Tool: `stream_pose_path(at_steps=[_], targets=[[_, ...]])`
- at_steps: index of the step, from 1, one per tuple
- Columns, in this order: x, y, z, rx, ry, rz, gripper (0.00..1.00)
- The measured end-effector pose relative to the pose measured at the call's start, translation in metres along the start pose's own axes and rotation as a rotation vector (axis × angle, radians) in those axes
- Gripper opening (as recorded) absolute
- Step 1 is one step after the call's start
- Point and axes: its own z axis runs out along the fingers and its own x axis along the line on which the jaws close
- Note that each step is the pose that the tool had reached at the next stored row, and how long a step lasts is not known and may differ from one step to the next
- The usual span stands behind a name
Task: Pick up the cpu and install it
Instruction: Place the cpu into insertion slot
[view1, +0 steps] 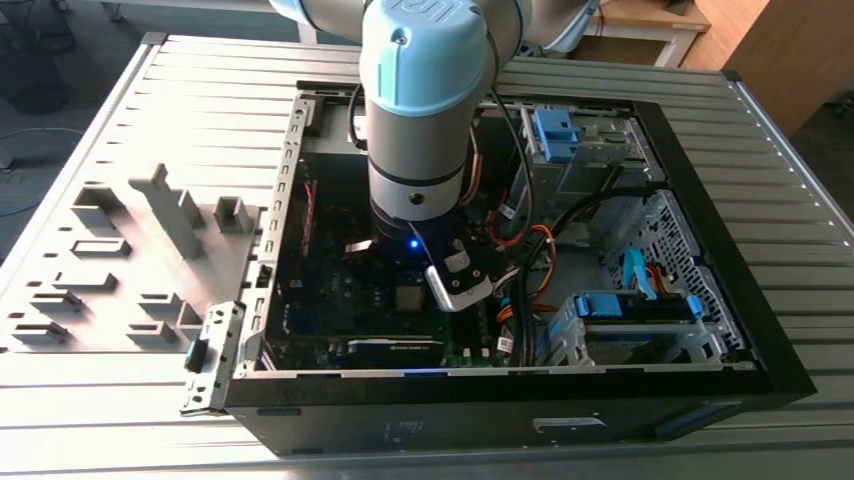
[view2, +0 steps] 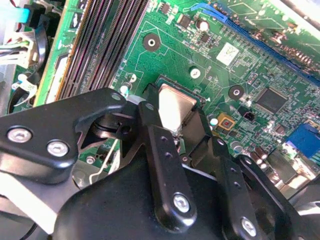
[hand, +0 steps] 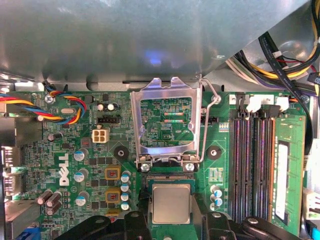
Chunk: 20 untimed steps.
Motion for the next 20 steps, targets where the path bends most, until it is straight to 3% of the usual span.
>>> stream_pose_path(at_steps=[8, 20], targets=[[-0.0002, -0.0002, -0.0058, -0.0002, 0.0001, 0.0, 0.43], [0.001, 0.0037, -0.0059, 0.0, -0.0005, 0.0, 0.43]])
